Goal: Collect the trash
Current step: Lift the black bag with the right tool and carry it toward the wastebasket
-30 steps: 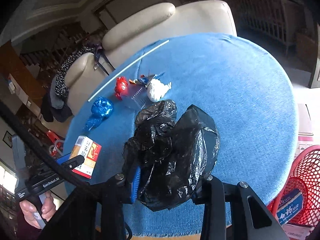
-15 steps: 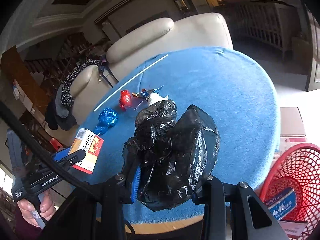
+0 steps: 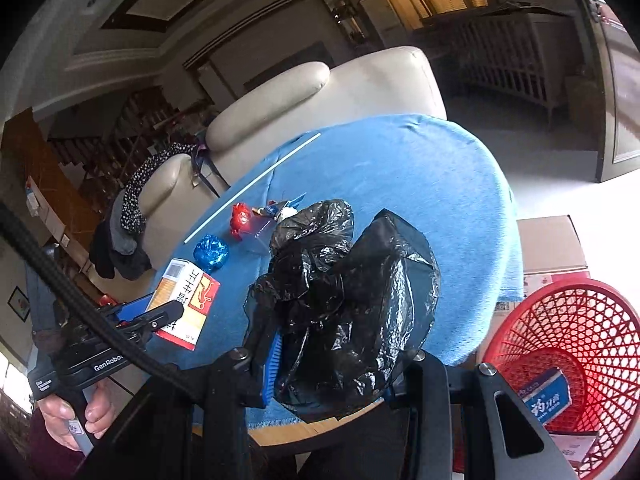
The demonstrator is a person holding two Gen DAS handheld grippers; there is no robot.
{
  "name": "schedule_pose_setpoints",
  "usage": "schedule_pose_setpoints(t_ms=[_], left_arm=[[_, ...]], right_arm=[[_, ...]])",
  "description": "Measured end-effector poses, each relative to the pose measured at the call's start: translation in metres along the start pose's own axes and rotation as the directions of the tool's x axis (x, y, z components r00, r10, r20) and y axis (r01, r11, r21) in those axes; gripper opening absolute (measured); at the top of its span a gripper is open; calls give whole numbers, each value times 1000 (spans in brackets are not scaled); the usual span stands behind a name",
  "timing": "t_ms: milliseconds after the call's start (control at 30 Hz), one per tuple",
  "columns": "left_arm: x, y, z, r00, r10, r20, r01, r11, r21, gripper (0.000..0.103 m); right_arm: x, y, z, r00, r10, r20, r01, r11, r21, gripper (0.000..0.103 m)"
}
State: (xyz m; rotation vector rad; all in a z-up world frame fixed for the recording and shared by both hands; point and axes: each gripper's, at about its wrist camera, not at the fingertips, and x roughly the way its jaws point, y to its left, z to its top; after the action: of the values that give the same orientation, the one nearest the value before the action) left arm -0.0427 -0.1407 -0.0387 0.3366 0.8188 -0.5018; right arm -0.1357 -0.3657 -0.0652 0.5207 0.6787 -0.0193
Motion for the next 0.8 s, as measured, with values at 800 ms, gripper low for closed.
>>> schedule_pose_setpoints(t_ms=[800], left_arm=[[-7, -40, 4, 999, -42, 16, 40, 997, 67, 48]], right_arm=[[-37, -33, -7, 997, -33, 63, 29, 997, 73, 40]])
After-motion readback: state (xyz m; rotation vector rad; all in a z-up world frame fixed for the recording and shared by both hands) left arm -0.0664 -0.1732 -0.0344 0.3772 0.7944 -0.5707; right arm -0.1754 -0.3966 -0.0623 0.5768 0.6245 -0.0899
